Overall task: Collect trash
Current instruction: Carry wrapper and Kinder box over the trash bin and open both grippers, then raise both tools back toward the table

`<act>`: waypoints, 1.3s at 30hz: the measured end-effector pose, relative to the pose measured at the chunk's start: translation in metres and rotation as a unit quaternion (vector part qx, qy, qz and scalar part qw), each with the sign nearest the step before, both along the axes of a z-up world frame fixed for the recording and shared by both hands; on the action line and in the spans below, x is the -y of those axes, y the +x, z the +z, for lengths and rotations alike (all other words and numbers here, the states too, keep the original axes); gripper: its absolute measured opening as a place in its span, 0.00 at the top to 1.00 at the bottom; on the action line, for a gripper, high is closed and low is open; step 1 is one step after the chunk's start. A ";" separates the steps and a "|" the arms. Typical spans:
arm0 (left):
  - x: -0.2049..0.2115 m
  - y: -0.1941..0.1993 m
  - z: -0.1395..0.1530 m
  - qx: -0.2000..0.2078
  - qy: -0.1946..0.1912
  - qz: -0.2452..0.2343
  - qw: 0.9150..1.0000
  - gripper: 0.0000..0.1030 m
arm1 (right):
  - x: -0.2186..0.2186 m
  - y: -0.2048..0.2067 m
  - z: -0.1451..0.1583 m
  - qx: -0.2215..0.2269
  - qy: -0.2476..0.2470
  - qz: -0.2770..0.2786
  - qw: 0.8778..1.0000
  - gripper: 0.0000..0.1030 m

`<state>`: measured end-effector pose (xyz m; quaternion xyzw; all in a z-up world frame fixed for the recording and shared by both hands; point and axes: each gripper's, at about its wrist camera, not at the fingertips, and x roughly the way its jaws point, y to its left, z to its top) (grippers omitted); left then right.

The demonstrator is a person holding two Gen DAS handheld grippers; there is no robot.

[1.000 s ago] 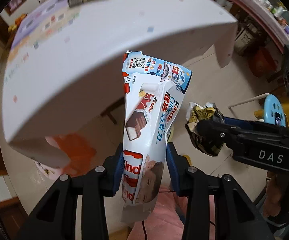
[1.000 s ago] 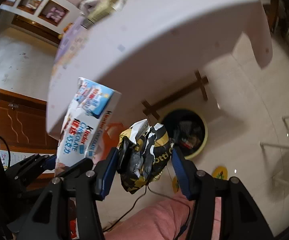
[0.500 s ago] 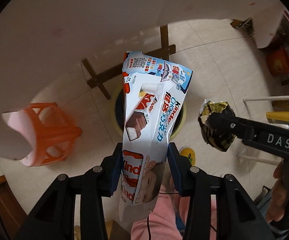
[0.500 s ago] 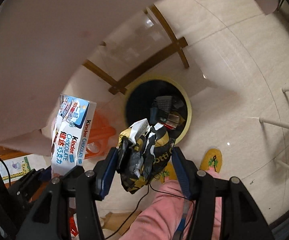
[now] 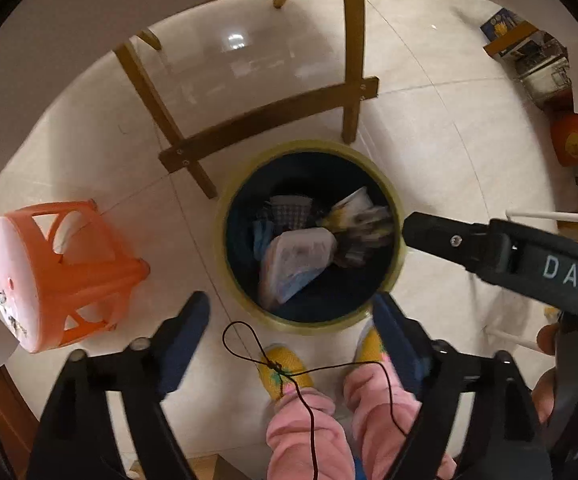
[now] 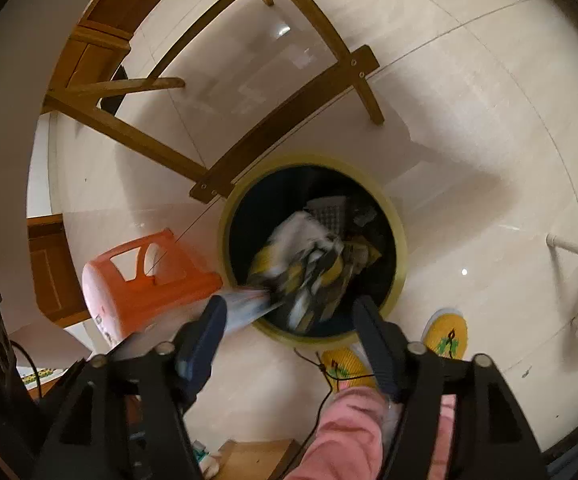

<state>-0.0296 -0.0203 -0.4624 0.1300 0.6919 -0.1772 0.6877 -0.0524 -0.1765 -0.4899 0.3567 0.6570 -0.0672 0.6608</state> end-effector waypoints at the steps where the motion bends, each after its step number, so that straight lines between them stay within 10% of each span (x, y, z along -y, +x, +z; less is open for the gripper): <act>1: -0.001 0.000 0.002 0.007 -0.001 0.002 1.000 0.12 | 0.000 0.000 0.001 0.004 -0.002 -0.001 1.000 0.30; 20: -0.041 -0.022 0.139 0.071 -0.051 0.046 0.995 0.01 | -0.008 -0.025 0.072 0.054 -0.019 -0.004 0.998 0.30; 39: -0.087 -0.051 0.377 0.178 -0.135 0.034 0.974 0.01 | -0.022 -0.060 0.327 0.197 -0.079 0.045 0.976 0.30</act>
